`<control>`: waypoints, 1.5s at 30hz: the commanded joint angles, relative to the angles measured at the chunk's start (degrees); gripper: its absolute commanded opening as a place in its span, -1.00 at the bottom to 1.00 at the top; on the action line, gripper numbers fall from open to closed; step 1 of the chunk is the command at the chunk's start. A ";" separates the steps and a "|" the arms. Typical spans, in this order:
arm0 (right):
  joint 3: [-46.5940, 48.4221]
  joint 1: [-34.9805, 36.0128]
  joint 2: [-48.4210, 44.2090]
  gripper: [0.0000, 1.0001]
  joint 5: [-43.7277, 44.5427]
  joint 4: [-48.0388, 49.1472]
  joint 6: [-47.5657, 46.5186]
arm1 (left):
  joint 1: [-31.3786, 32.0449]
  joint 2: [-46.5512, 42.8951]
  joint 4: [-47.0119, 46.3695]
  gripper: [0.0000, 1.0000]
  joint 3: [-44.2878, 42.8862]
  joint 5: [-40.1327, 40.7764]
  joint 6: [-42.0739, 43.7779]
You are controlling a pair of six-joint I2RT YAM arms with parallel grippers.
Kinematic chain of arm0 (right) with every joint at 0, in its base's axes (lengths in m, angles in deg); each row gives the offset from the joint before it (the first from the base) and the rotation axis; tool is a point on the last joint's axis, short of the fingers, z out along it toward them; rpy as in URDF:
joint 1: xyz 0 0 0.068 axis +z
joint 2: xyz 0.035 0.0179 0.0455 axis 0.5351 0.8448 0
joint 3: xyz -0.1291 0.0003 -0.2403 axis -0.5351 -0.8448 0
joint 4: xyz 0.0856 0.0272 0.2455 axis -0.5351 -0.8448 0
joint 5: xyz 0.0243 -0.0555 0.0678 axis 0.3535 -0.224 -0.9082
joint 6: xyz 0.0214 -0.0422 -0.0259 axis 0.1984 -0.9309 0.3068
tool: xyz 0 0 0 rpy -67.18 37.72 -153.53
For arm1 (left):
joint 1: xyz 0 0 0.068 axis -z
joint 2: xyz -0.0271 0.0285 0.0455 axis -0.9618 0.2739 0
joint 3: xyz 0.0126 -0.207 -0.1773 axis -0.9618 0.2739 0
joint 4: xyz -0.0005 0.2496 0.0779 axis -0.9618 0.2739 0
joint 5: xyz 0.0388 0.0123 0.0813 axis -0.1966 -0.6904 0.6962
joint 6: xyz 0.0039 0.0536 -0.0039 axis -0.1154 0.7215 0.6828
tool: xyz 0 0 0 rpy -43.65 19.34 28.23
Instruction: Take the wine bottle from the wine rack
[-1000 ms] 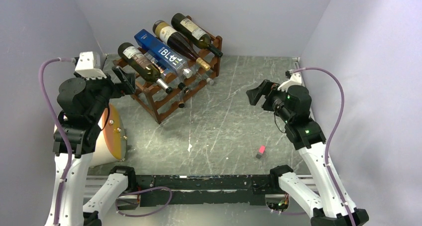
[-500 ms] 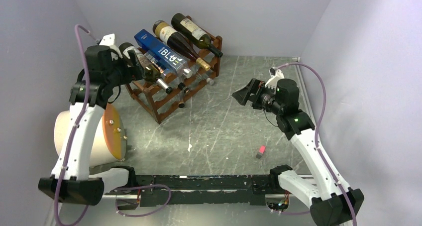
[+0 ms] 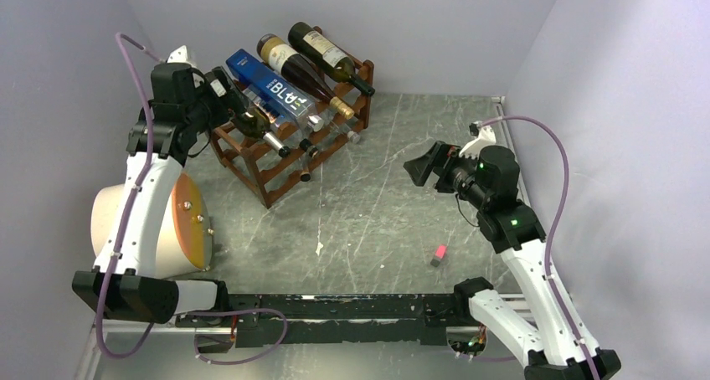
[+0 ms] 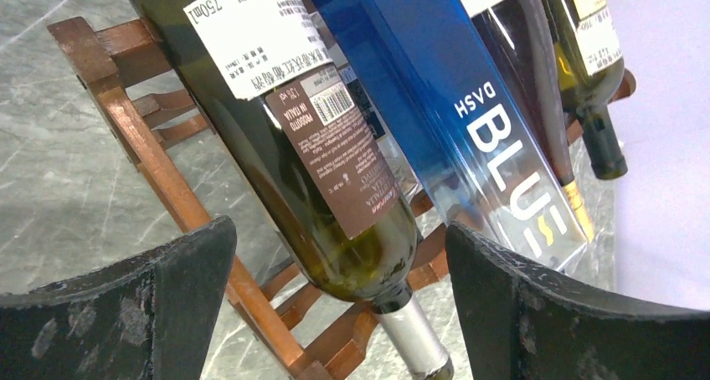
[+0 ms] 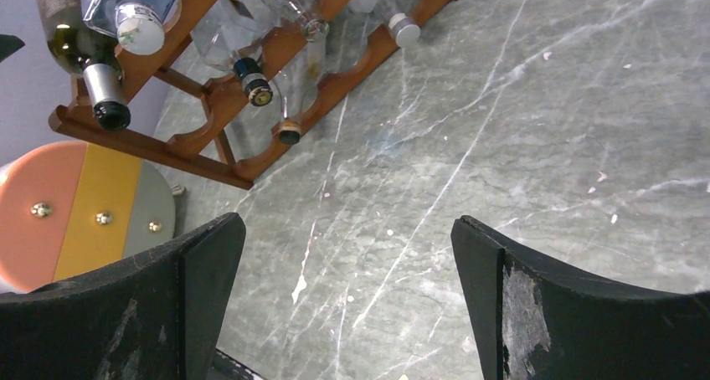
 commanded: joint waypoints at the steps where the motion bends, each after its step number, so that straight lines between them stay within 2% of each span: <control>1: 0.54 0.30 -1.91 1.00 2.85 -2.15 -1.85 | -0.47 1.99 -1.81 0.96 -2.62 3.45 -5.64; 10: -0.56 0.34 -2.83 1.00 4.23 -2.78 -2.29 | -0.47 7.50 1.74 0.96 -5.94 12.11 -13.26; 29: -0.25 0.31 -2.32 1.00 5.38 -3.65 -2.96 | -0.55 14.16 -0.95 0.99 -5.30 8.95 -17.69; 37: 0.09 0.33 -2.39 1.00 6.63 -4.22 -3.36 | -0.53 13.29 -2.85 0.71 -3.84 8.71 -18.05; 45: 0.50 0.28 -2.00 1.00 6.66 -4.18 -3.24 | -1.28 9.13 -5.79 0.10 -1.57 7.37 -18.23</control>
